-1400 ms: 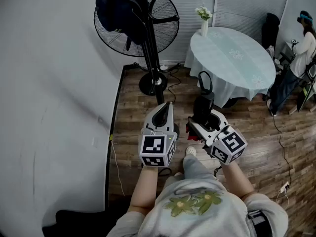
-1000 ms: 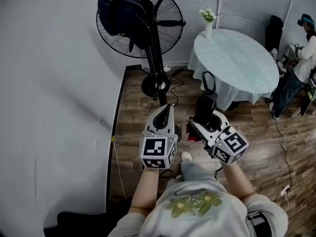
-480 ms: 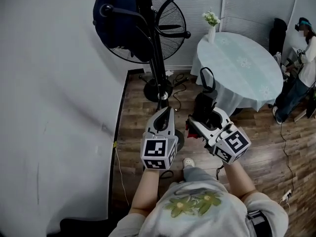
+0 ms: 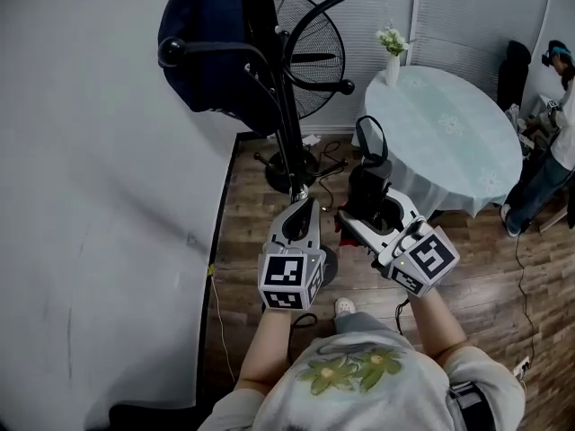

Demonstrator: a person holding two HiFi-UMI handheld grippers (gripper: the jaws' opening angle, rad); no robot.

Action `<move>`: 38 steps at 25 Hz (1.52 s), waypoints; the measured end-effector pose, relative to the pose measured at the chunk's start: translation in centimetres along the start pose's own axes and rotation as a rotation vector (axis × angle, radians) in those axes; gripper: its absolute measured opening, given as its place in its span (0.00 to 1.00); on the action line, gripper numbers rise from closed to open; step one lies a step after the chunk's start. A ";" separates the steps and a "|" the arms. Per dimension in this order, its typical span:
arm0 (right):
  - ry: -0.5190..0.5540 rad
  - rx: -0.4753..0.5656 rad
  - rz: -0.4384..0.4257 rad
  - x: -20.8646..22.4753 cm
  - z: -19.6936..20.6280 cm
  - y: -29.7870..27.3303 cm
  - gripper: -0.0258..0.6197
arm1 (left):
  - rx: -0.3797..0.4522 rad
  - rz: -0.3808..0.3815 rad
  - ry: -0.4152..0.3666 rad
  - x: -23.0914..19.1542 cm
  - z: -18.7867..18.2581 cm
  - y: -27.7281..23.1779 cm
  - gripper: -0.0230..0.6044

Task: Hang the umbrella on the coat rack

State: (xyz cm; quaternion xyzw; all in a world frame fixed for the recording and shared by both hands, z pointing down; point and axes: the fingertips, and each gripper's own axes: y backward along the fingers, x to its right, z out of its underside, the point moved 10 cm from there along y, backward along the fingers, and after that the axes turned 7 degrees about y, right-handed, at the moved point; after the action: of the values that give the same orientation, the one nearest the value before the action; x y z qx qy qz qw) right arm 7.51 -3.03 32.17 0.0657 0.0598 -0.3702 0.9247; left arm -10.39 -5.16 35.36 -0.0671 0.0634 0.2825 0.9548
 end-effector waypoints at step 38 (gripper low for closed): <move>0.055 0.028 -0.154 7.9 1.4 -7.5 0.37 | -0.017 -0.112 0.041 -3.8 1.7 -7.3 0.04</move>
State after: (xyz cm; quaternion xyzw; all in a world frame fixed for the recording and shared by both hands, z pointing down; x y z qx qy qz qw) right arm 8.04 -13.97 31.70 0.0840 0.0849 -0.4391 0.8905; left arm -9.41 -12.94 38.35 -0.0846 0.0766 0.2276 0.9670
